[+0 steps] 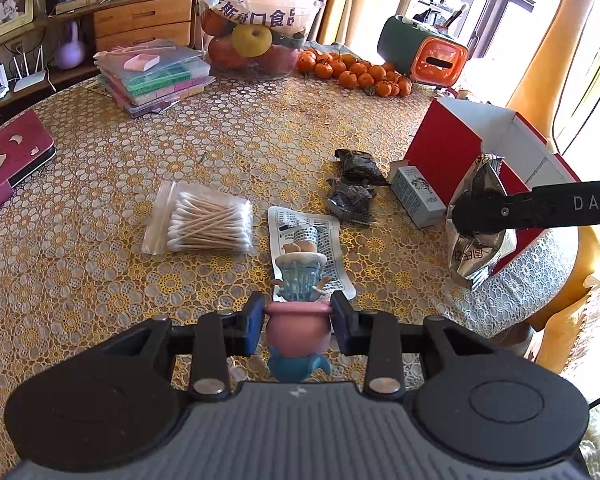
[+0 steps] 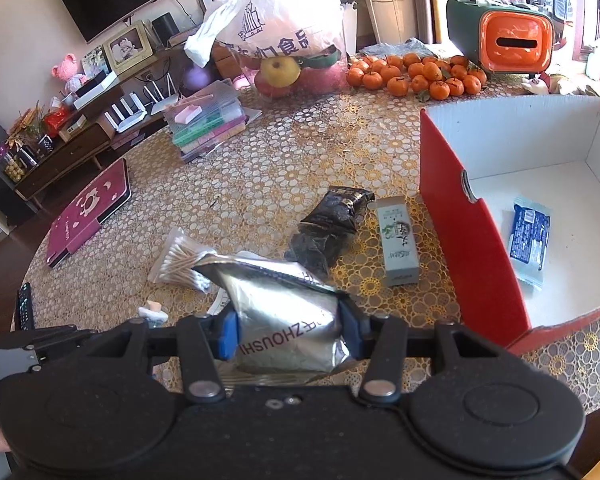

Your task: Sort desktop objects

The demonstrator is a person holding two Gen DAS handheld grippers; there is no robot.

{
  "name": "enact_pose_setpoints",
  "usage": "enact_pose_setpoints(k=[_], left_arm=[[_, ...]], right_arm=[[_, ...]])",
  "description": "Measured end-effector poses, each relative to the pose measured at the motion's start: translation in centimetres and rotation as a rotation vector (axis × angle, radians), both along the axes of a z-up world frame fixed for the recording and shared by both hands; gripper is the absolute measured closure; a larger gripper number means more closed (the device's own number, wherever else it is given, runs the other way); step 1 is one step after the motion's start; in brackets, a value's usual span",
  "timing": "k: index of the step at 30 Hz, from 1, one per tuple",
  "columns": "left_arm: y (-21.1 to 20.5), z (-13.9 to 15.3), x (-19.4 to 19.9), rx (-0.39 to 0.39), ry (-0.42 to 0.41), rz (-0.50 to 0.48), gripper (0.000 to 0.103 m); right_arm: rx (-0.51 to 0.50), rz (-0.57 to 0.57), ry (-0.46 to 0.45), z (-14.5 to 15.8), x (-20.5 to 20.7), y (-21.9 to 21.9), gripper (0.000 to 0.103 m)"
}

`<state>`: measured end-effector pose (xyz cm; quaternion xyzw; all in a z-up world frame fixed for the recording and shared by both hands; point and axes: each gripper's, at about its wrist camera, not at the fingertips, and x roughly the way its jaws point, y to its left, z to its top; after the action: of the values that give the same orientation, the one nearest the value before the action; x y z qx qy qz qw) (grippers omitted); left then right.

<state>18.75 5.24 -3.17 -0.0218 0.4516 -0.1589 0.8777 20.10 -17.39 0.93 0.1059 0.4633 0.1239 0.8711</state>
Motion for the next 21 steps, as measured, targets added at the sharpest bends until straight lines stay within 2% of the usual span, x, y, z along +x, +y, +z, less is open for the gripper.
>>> enact_pose_setpoints(k=[10,21], left_arm=[[-1.1,2.6,-2.0,-0.009,-0.012,-0.034,0.069],[-3.2,4.4,-3.6,0.005,-0.018,-0.084,0.069]], right_arm=[[0.012,0.041,-0.041,2.9,-2.6,-1.2,0.054],[0.018,0.041,-0.068,4.6,-4.3,-3.4,0.054]])
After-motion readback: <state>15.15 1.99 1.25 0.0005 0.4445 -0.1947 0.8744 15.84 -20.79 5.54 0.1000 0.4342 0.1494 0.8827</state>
